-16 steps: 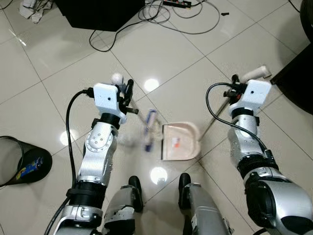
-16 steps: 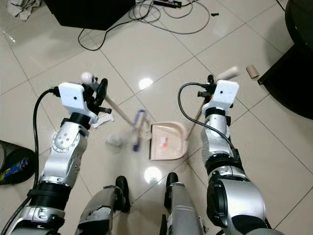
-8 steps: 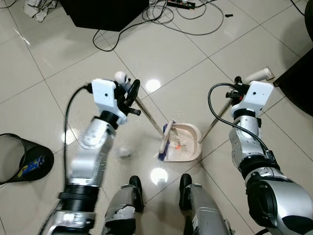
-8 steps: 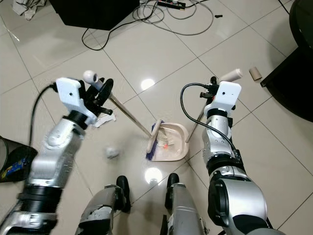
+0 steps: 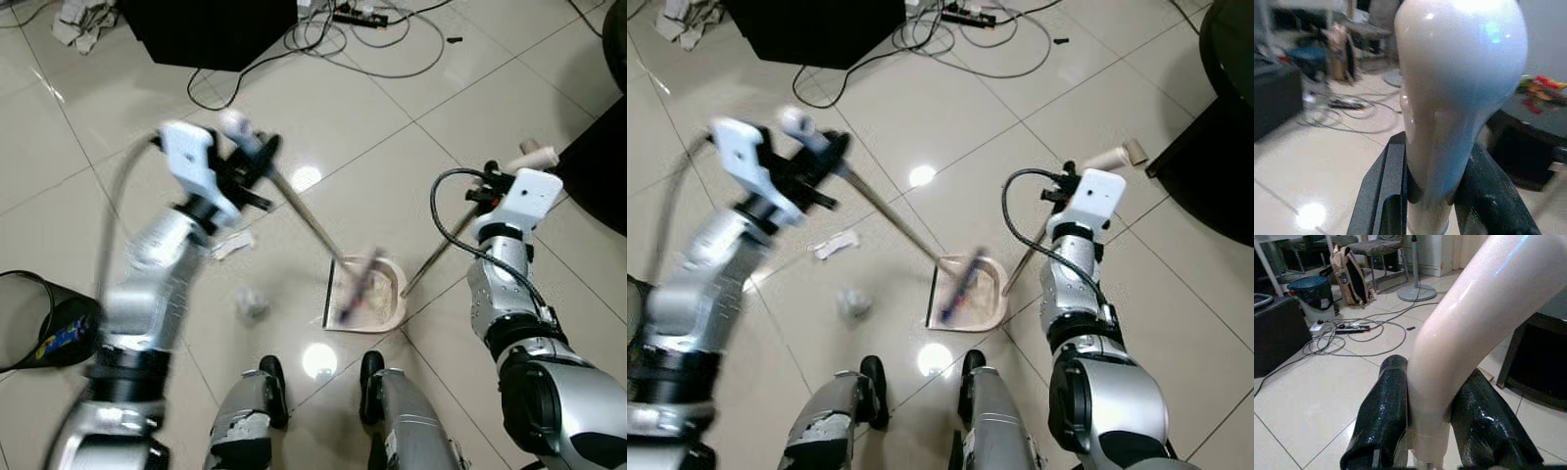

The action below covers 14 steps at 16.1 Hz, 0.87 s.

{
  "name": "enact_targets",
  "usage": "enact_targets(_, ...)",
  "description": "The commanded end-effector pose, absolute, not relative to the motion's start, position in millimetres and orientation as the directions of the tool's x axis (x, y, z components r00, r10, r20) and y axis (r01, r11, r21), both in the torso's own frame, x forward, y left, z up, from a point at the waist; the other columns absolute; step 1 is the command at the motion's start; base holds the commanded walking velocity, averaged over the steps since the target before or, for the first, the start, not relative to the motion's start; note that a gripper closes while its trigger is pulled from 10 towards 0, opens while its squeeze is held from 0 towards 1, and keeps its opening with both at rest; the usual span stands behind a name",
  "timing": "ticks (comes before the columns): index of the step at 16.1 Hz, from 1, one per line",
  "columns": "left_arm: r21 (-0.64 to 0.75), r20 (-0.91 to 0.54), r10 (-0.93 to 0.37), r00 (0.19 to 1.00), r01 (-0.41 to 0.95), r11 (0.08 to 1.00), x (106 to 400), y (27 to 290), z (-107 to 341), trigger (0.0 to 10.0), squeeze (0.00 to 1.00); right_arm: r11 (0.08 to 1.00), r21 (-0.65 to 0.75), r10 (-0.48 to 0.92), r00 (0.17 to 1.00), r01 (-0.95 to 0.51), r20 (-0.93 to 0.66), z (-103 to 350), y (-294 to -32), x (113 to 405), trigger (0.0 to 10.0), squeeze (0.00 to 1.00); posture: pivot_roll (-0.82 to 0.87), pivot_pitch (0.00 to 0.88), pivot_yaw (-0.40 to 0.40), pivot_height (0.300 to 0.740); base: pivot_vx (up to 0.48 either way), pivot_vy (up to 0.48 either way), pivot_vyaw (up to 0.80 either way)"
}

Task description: Sweep floor

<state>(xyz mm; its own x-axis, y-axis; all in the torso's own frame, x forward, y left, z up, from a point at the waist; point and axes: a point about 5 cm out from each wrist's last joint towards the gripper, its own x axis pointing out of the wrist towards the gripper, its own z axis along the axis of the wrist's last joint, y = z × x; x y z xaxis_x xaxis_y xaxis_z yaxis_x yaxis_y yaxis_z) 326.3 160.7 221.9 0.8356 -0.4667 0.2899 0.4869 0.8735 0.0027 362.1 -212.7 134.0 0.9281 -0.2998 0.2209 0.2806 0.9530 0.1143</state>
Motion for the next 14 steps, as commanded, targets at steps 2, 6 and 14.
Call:
enact_targets(2,0.061,0.357,-0.392,0.848,0.397,0.916,326,192,242,10.0,0.0,0.929,0.194,-0.355,0.908,0.316,0.223,130,-227,355,10.0,0.0,0.07,0.158,0.026,0.74,0.0,0.0,0.0)
enact_targets(6,0.095,0.391,-0.229,0.892,0.208,0.974,320,244,254,10.0,0.0,0.921,0.312,-0.331,0.893,0.235,0.304,147,-229,354,10.0,0.0,0.06,0.12,0.018,0.74,0.0,0.0,0.0)
enact_targets(14,0.208,0.174,-0.004,0.985,-0.033,0.977,285,260,179,10.0,0.0,0.877,0.481,-0.262,0.845,0.006,0.466,230,-228,355,10.0,0.0,0.06,0.111,0.022,0.74,0.0,0.0,0.6)
